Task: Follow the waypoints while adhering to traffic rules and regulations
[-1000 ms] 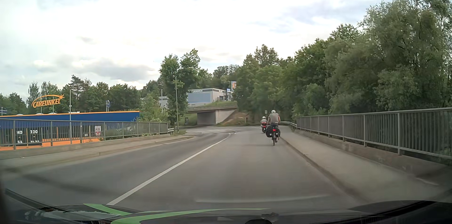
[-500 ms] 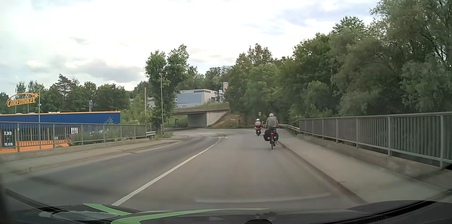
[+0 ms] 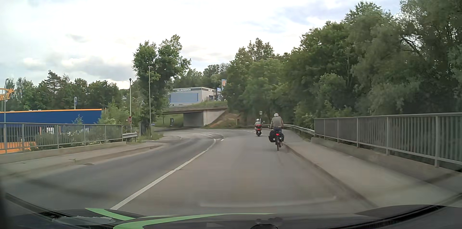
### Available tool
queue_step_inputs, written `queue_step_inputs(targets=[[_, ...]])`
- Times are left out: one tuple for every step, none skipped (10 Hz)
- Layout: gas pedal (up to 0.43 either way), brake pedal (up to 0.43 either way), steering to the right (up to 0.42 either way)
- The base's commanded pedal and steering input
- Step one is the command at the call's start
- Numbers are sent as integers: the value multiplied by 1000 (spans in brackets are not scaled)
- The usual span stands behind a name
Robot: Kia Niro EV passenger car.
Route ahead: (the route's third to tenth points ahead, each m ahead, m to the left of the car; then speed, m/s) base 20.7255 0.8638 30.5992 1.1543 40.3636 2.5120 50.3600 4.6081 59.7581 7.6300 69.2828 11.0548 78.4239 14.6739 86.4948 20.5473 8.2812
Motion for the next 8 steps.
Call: queue_step_inputs(targets=[[59, 0, 13], [67, 0, 10], [67, 0, 8], [67, 0, 7], [67, 0, 6], [67, 0, 5], [79, 0, 3], [87, 0, 3]])
